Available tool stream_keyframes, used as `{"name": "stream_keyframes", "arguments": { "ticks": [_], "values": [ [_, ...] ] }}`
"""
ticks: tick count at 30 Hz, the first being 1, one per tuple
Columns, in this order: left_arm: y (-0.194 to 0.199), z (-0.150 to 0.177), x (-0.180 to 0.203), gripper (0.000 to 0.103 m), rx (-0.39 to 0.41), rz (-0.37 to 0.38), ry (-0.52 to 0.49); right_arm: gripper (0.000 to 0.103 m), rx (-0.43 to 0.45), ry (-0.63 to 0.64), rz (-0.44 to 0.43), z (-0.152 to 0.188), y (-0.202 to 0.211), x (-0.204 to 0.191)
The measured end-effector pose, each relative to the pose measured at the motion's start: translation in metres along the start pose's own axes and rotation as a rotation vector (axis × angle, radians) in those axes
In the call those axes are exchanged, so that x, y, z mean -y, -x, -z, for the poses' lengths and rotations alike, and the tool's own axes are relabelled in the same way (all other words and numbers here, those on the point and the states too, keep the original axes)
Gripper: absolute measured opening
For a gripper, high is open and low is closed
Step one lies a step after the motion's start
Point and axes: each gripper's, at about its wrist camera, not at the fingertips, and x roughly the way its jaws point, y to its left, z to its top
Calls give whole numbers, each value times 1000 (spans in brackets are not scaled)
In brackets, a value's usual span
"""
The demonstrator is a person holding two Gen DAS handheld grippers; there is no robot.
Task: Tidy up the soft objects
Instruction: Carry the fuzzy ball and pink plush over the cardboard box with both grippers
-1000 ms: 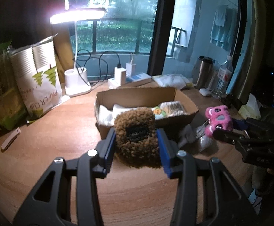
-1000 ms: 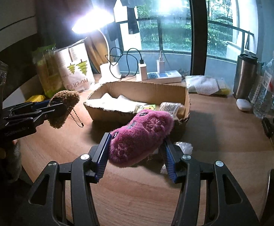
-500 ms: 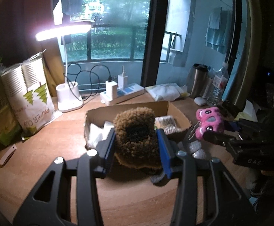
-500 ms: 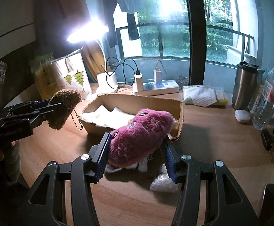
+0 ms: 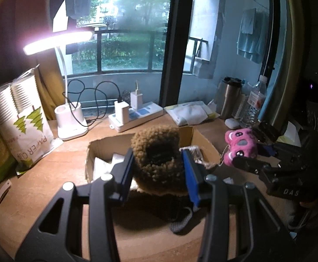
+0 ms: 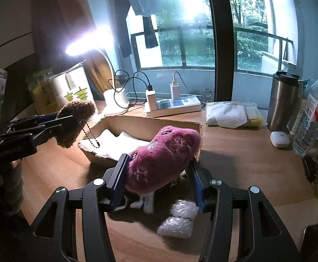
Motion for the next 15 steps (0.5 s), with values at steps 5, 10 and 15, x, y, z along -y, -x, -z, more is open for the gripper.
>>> {"name": "stream_keyframes", "arguments": {
  "ticks": [5, 10, 15],
  "values": [
    [-15, -5, 2, 44, -10, 4, 3, 55, -7, -9, 2, -3, -8, 11],
    [-33, -4, 1, 44, -33, 6, 16, 55, -15, -17, 3, -5, -17, 19],
    [-53, -1, -3, 44, -65, 7, 32, 55, -29, -19, 2, -6, -27, 26]
  ]
}}
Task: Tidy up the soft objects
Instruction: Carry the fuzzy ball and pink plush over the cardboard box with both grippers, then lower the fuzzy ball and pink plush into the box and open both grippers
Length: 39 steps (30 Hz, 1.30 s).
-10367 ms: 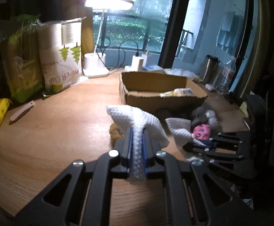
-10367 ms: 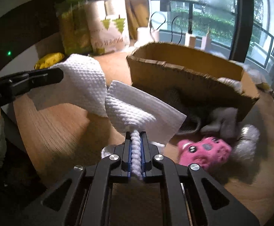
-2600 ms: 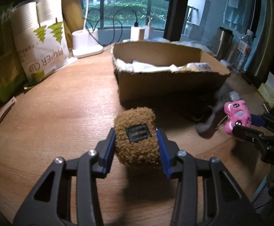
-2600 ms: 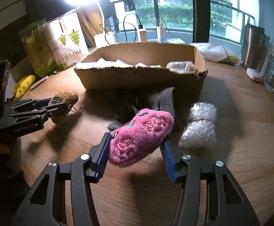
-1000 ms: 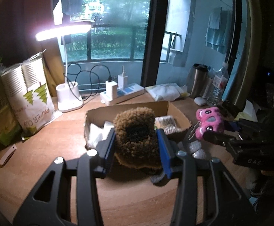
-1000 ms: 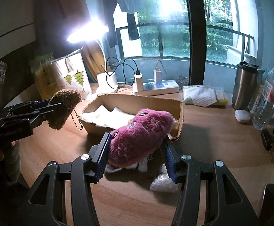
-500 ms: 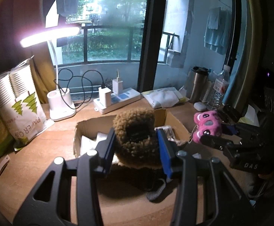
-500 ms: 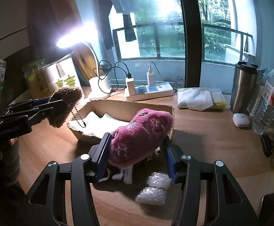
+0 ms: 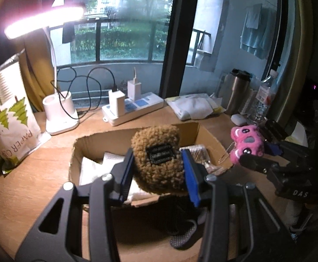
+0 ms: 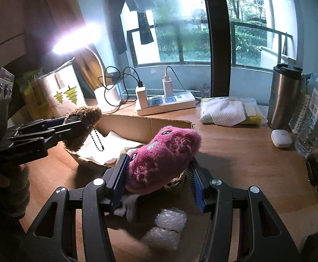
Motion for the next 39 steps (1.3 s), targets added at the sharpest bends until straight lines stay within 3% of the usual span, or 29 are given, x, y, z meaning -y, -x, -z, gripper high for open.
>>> {"name": "stream_keyframes", "arguments": {
  "ticks": [12, 15, 17, 19, 20, 26, 39],
  "values": [
    [-50, 18, -24, 45, -110, -7, 52, 55, -39, 5, -22, -6, -27, -4],
    [-58, 23, -27, 52, -140, 1, 58, 55, -48, 10, -24, -8, -34, -8],
    [-57, 25, -28, 57, -137, 3, 58, 55, -52, 16, -25, -11, -38, -11],
    [-56, 25, -30, 72, -132, 7, 65, 55, -54, 20, -26, -13, -41, -14],
    [-55, 25, -32, 73, -127, 13, 73, 55, -55, 23, -27, -14, -42, -16],
    [-38, 23, -47, 74, -90, 17, 80, 55, -63, 45, -35, -22, -54, -31],
    [-17, 28, -93, 74, -42, -48, 125, 55, -87, 91, -87, -39, -90, -72]
  ]
}}
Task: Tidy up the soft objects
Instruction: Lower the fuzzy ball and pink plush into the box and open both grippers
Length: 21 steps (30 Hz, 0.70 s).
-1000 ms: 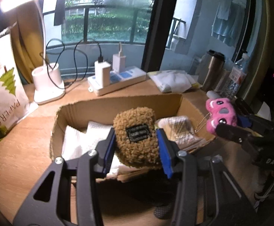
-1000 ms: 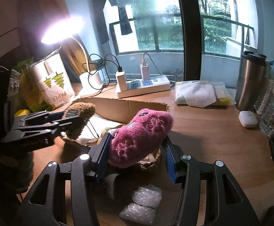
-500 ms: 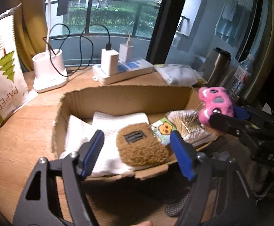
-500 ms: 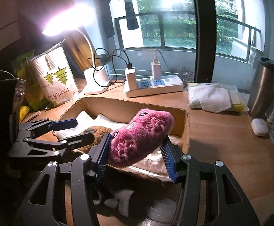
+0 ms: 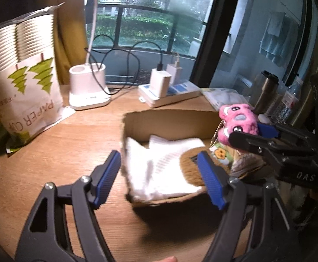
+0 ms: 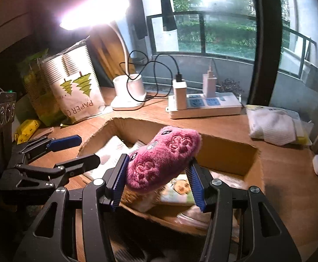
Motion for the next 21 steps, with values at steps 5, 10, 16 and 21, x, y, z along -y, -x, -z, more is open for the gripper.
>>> {"name": "stream_keyframes", "arguments": {
  "ticks": [5, 10, 16, 21],
  "values": [
    [6, 1, -14, 74, 13, -15, 21, 55, -6, 3, -30, -11, -15, -13],
    [11, 2, -26, 74, 20, -27, 42, 57, -13, 16, -46, -19, -27, -25],
    [19, 4, -32, 74, 33, -30, 50, 65, -18, 23, -33, -20, -31, -33],
    [27, 5, -29, 74, 42, -28, 47, 66, -10, 29, -21, -18, -20, -36]
  ]
}}
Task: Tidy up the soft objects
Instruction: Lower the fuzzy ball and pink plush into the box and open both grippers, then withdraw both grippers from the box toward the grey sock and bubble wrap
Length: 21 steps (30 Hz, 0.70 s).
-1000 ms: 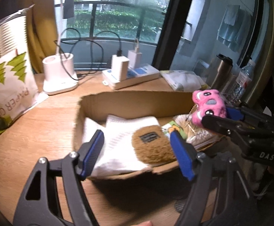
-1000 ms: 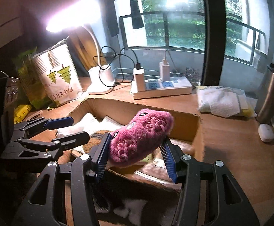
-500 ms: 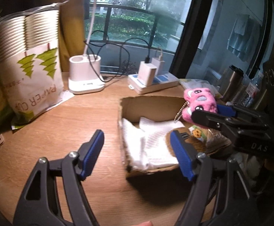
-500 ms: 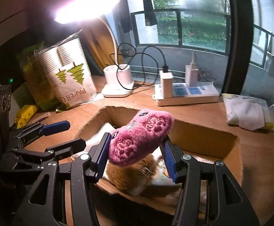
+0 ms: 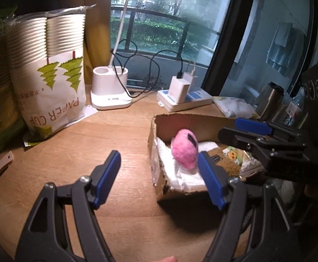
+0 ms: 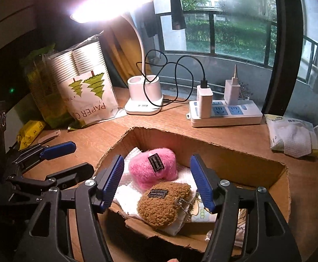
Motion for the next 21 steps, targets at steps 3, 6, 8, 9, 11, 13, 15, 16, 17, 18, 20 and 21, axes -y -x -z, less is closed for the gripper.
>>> {"name": "stream_keyframes", "arguments": {
  "ticks": [3, 6, 8, 9, 11, 13, 15, 16, 17, 18, 20, 21],
  "values": [
    [7, 0, 3, 74, 12, 2, 0, 66, 8, 5, 7, 2, 9, -3],
    [15, 2, 8, 74, 22, 4, -7, 66, 17, 5, 14, 5, 19, -5],
    [21, 3, 11, 74, 28, 6, -10, 66, 25, 4, 19, 7, 27, -5],
    [23, 4, 13, 74, 30, 8, -12, 66, 28, 4, 21, 8, 30, -5],
    [28, 6, 17, 74, 34, 11, -16, 66, 36, 3, 28, 11, 39, -6],
    [33, 8, 21, 74, 39, 13, -22, 66, 42, 2, 32, 14, 46, -6],
    [37, 9, 25, 74, 41, 17, -27, 66, 46, 2, 38, 17, 53, -6],
    [39, 10, 27, 74, 43, 17, -32, 66, 48, 1, 42, 19, 57, -6],
    [41, 11, 29, 74, 44, 19, -34, 66, 48, 0, 43, 21, 60, -6],
    [43, 11, 32, 74, 47, 21, -39, 66, 51, 0, 46, 24, 64, -6],
    [47, 13, 36, 74, 50, 23, -45, 66, 55, -1, 49, 27, 70, -5],
    [49, 14, 38, 74, 51, 24, -48, 66, 58, -4, 52, 30, 73, -5]
  ]
}}
